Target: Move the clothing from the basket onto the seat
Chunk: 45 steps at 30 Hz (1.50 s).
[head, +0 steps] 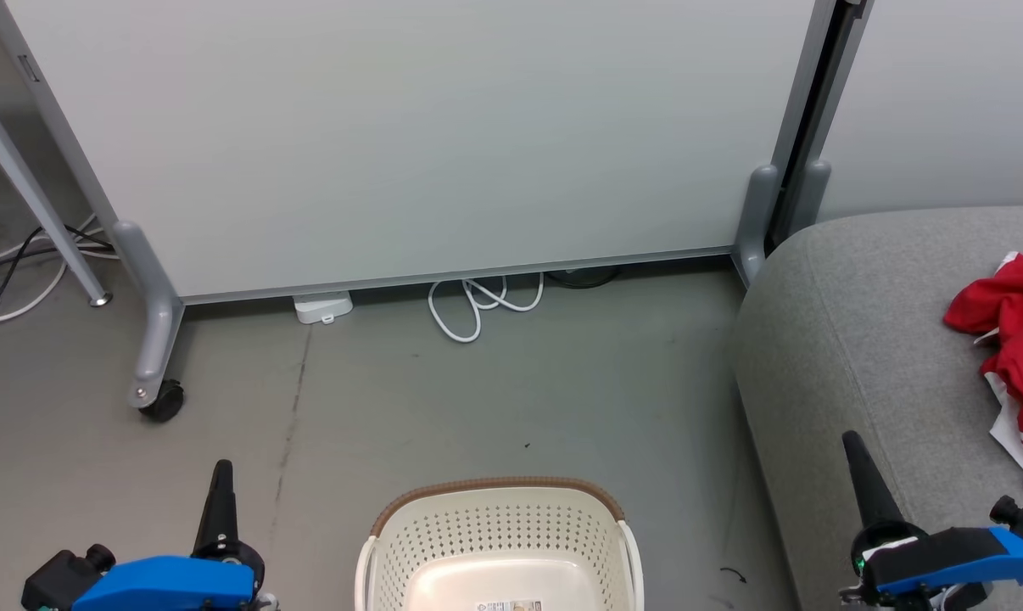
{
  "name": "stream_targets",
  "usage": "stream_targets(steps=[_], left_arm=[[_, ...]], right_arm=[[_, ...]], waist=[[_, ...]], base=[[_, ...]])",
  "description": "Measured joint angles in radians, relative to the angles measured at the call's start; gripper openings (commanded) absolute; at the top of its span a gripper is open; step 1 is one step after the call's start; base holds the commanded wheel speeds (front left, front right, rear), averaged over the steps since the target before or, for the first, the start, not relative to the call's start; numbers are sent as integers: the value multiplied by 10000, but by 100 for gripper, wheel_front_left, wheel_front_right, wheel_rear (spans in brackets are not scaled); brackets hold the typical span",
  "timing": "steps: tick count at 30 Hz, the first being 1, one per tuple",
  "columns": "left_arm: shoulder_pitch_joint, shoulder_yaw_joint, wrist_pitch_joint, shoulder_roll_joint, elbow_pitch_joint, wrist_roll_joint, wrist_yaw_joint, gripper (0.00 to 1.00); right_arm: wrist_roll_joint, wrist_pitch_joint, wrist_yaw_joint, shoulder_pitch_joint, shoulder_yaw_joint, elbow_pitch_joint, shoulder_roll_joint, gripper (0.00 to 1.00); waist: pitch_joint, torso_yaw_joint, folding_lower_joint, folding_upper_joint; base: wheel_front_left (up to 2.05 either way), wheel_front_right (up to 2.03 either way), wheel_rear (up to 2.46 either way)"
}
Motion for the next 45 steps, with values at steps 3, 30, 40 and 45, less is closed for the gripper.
stream_targets(steps=[3,30,40,45], left_arm=[[-60,54,79,-6,-33,-286,0,0],[-457,387,738,-54,-336,-2552,0,0],[-563,476,951,-69,-428,-3269,0,0],[-639,525,1043,-82,-477,-3599,0,0]], right_arm=[[318,48,0,-85,-17,2,0,0],[2961,412,0,-421,-196,29,-2,0],[3795,525,0,-537,-244,36,-2,0],[4186,587,0,-570,-267,40,-2,0]], waist=[[20,-13,1,0],[200,-134,0,0],[268,-179,-1,0],[301,-201,-1,0]], base=[[0,0,0],[0,0,0],[0,0,0],[0,0,0]])
